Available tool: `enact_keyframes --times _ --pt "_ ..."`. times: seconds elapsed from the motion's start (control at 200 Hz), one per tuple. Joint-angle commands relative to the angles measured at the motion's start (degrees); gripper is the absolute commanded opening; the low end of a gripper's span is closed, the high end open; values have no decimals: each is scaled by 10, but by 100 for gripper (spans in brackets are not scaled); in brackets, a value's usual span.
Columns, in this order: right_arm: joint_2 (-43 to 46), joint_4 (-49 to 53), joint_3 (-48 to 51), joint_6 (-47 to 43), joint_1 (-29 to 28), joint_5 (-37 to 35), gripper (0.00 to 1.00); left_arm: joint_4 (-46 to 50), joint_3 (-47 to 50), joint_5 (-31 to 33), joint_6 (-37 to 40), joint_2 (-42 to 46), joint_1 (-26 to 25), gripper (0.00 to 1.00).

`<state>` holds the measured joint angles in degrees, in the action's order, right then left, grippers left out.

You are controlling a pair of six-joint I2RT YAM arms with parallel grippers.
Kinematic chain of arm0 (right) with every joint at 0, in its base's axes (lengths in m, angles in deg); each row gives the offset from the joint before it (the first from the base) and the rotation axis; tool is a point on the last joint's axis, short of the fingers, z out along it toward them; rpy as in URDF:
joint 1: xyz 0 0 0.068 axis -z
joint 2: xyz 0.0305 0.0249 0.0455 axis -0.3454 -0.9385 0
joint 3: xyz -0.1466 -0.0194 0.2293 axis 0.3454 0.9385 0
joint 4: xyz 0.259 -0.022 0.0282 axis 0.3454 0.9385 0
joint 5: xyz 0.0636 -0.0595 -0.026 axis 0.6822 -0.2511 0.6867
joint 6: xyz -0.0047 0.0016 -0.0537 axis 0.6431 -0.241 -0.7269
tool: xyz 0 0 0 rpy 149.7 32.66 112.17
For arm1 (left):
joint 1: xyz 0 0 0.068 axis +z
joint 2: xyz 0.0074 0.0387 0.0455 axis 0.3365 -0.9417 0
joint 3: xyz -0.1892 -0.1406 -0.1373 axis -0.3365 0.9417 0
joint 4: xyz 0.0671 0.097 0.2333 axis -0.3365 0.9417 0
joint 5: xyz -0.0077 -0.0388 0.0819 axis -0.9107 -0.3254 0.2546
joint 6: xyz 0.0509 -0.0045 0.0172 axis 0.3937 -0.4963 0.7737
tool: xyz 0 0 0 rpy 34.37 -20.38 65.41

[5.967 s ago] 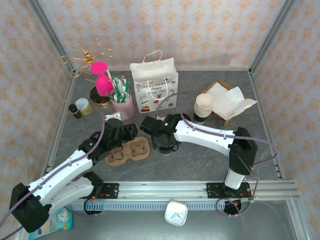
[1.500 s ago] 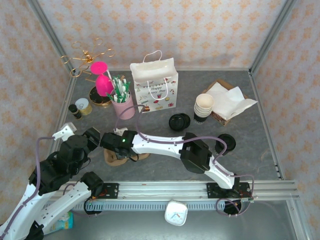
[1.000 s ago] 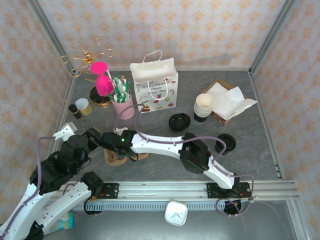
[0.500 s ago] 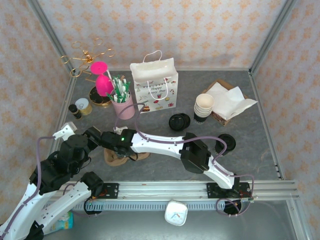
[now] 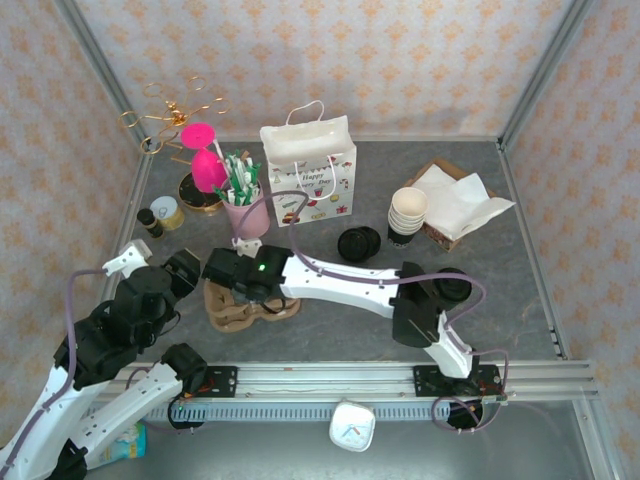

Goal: Pack the takeout coffee

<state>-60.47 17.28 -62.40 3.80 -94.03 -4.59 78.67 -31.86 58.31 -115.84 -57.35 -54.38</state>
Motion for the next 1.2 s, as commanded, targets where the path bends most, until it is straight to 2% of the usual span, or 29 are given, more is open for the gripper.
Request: enact_keyframes --times 0.0,0.225,0.475,0.701,0.951,1.091,1.196 --pt "43 6 21 14 6 -26 44 -5 -20 -8 14 -6 5 50" --pt "114 27 63 25 16 -42 43 -27 -36 -54 37 -31 5 50" --pt "258 -4 208 41 58 -26 43 -95 -18 -172 71 -75 5 49" --pt "379 -6 306 41 109 -23 43 -193 63 -294 57 -108 -7 46" --pt "445 -6 344 19 168 -8 43 -274 131 -266 31 -194 -109 46" --pt "449 -7 348 7 179 -6 43 -339 183 -276 22 -255 -120 46" --pt "450 -10 349 3 182 -7 43 -363 208 -259 21 -286 -120 46"
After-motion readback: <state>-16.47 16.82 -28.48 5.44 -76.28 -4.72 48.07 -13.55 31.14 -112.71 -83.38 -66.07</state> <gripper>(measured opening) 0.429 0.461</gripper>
